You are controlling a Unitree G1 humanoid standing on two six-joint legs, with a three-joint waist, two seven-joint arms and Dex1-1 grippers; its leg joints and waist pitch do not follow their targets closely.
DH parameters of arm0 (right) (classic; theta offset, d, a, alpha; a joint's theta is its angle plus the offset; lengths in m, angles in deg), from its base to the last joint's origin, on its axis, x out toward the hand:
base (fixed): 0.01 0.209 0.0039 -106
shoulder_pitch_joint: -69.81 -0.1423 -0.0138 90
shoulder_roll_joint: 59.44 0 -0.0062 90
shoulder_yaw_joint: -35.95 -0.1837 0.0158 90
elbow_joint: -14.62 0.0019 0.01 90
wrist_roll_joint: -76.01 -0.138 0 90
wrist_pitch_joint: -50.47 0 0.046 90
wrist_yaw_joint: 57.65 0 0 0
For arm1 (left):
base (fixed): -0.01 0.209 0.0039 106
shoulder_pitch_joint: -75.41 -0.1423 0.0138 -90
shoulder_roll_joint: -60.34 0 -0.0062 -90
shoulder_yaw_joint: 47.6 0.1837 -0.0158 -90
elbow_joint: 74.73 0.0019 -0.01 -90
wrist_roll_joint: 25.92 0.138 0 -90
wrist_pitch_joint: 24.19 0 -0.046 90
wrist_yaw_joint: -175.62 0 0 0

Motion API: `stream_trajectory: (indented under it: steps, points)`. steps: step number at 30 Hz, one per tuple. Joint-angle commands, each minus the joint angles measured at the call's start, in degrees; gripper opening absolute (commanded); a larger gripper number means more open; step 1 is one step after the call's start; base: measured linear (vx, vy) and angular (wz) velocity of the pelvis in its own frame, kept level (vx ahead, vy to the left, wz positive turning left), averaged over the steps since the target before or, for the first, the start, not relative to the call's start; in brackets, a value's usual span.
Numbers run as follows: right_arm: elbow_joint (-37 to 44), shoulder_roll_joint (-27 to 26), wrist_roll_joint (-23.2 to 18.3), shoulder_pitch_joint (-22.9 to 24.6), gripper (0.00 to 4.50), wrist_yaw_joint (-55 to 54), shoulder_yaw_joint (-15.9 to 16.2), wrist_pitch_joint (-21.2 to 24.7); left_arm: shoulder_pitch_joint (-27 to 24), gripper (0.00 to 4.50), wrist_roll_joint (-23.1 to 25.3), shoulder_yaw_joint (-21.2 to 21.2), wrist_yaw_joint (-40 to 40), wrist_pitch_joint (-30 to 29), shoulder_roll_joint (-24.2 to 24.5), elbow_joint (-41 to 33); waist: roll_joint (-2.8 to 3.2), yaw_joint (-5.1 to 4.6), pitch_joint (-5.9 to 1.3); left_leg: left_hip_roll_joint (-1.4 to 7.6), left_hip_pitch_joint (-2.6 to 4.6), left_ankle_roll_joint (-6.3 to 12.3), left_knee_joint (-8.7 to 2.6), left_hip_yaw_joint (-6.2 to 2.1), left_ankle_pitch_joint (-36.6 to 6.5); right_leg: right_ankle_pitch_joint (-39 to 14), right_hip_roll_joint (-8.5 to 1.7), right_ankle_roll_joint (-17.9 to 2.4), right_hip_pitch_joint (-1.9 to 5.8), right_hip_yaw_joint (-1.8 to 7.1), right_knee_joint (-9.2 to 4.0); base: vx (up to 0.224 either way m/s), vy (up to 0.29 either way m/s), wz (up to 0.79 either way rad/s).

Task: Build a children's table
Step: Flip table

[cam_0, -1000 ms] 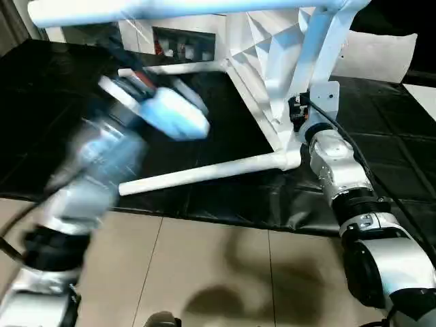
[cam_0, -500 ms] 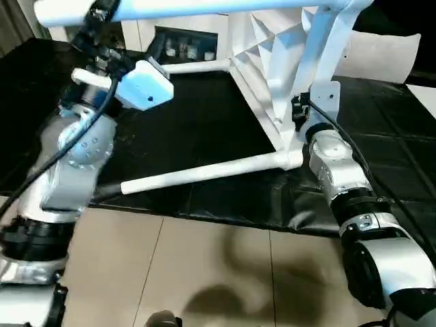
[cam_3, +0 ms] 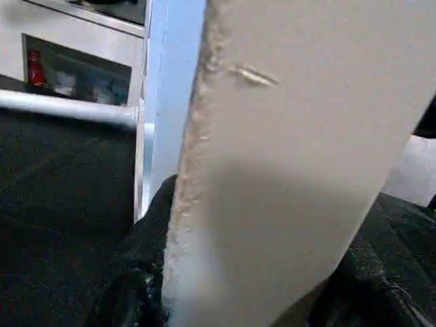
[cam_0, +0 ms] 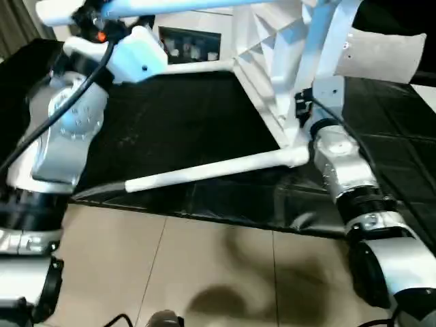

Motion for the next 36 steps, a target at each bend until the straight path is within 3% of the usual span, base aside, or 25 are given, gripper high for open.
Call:
stream_trajectory:
  steps: [1,4,6,7,10,12,13,16,17,18,22,24,27,28,33,36]
  points:
    - [3.1,4.3,9.4,-0.1,1.7,1.6,6.0,-0.1,-0.8,2.41,-2.2,2.5,-4.5,-1.7,-0.4,2.2,-0.32,-0.42,-3.93,3.17,1.16,-1.04,-3.62,-1.27,-7.2,-2.8,-5.32,-8.3,2.55,3.48,-3.8,0.0,0.0,0.0]
    - [4.5,5.8,9.8,-0.8,1.7,3.6,6.6,0.5,-0.9,2.23,-3.6,2.2,-6.3,-2.6,-0.4,2.1,-0.35,-0.29,-3.91,3.16,1.12,-0.65,-3.55,-1.2,-6.9,-3.4,-5.31,-8.2,2.6,3.53,-3.83,0.0,0.0,0.0]
    - [6.1,8.0,9.0,-2.9,1.7,9.5,7.0,1.4,-0.7,2.18,-8.4,0.6,-9.8,-5.8,-1.7,1.5,-0.54,-0.12,-3.86,3.04,1.01,0.07,-3.46,-1.05,-6.6,-4.6,-5.38,-8.2,2.67,3.51,-3.92,0.0,0.0,0.0]
    - [6.1,8.1,8.9,-3.0,1.7,9.8,7.0,1.4,-0.7,2.13,-8.6,0.6,-10.0,-6.0,-1.8,1.5,-0.46,0.0,-3.91,2.99,0.85,0.58,-3.35,-1.06,-6.0,-5.1,-5.41,-8.4,2.76,3.48,-3.88,0.0,0.0,0.0]
    - [7.2,10.8,5.3,-7.7,1.7,19.4,6.6,3.4,-1.1,2.05,-14.2,-1.2,-13.6,-9.7,-3.7,0.7,-0.51,0.13,-3.82,2.91,0.75,1.47,-3.2,-0.89,-5.7,-7.2,-5.34,-8.4,2.71,3.47,-4.07,0.0,0.0,0.0]
    - [7.4,11.3,4.8,-8.5,1.7,21.0,6.8,3.7,-1.2,2.01,-14.8,-1.5,-14.2,-10.3,-3.9,0.5,-0.49,0.11,-3.79,2.97,0.72,1.76,-3.14,-0.9,-5.6,-7.4,-5.3,-8.4,2.64,3.44,-4.11,0.0,0.0,0.0]
    - [7.6,13.2,4.4,-10.7,1.7,26.9,7.9,2.8,-1.2,2.0,-17.7,-3.0,-15.6,-13.2,-5.2,-0.2,-0.82,0.08,-3.76,2.97,0.76,2.06,-3.09,-0.8,-5.6,-7.8,-5.25,-8.5,2.62,3.37,-4.14,0.0,0.0,0.0]
    - [8.3,14.9,2.9,-12.7,1.7,33.4,8.3,1.5,-0.9,1.96,-20.1,-4.5,-17.1,-16.5,-6.1,-1.0,-0.64,0.14,-3.71,3.02,0.67,2.76,-2.98,-0.82,-5.7,-8.0,-5.23,-9.2,2.55,3.33,-4.19,0.0,0.0,0.0]
    - [8.5,15.1,0.6,-13.6,1.7,37.6,7.7,1.1,-0.5,1.96,-21.5,-5.5,-17.3,-18.5,-6.8,-1.2,-0.66,0.21,-3.6,3.07,0.75,2.92,-2.95,-0.77,-6.1,-8.8,-5.2,-9.1,2.38,3.38,-4.34,0.0,0.0,0.0]
    - [8.4,15.1,-1.0,-14.3,2.26,40.2,7.1,0.7,-0.2,1.94,-22.4,-6.3,-17.2,-19.9,-7.5,-1.2,-0.72,0.18,-3.53,3.07,0.73,3.0,-2.98,-0.8,-6.6,-9.8,-5.29,-9.2,2.38,3.36,-4.42,0.0,0.0,0.0]
    - [6.6,15.3,-1.4,-16.3,2.44,43.7,6.9,-4.0,0.2,1.91,-24.5,-8.4,-15.8,-23.9,-9.7,-1.7,-0.85,0.27,-3.38,3.19,0.72,2.81,-2.95,-0.85,-8.2,-11.1,-5.28,-9.3,2.24,3.33,-4.69,0.0,0.0,0.0]
    - [6.9,14.2,-3.9,-17.0,2.86,45.4,5.1,-6.6,0.2,1.91,-25.2,-9.8,-14.9,-26.3,-10.9,-2.2,-0.91,0.24,-3.34,3.29,0.74,2.49,-3.11,-1.02,-8.4,-12.1,-5.43,-8.9,2.32,3.32,-4.79,0.0,0.0,0.0]
    - [7.2,12.9,-7.0,-18.0,2.95,45.6,2.4,-9.2,0.1,1.91,-25.4,-10.7,-14.3,-27.8,-11.3,-2.4,-1.11,0.06,-3.39,3.26,0.62,2.89,-3.07,-1.05,-8.4,-11.2,-5.43,-9.0,2.42,3.28,-4.73,0.0,0.0,0.0]
    - [7.5,11.9,-9.8,-19.1,3.09,45.6,-0.4,-10.6,-0.3,1.91,-25.7,-11.2,-14.2,-28.6,-11.2,-2.5,-1.03,-0.05,-3.37,3.23,0.69,3.04,-3.01,-1.0,-9.0,-11.5,-5.4,-9.1,2.33,3.28,-4.74,0.0,0.0,0.0]
    - [7.4,11.5,-14.2,-21.0,3.72,47.0,-5.1,-12.9,-0.7,1.91,-26.5,-13.1,-13.3,-31.6,-12.3,-3.4,-0.73,-0.66,-3.23,3.42,0.9,3.32,-3.17,-1.16,-10.9,-13.7,-5.38,-9.5,1.99,3.23,-5.0,0.0,0.0,0.0]
    - [6.7,11.4,-19.7,-23.3,3.89,49.4,-10.5,-13.4,-1.4,1.91,-26.1,-13.9,-13.3,-32.8,-12.5,-3.7,-0.47,-0.58,-3.48,3.72,1.13,3.07,-3.38,-1.34,-10.8,-11.0,-5.24,-10.3,2.02,3.21,-4.86,0.0,0.0,0.0]
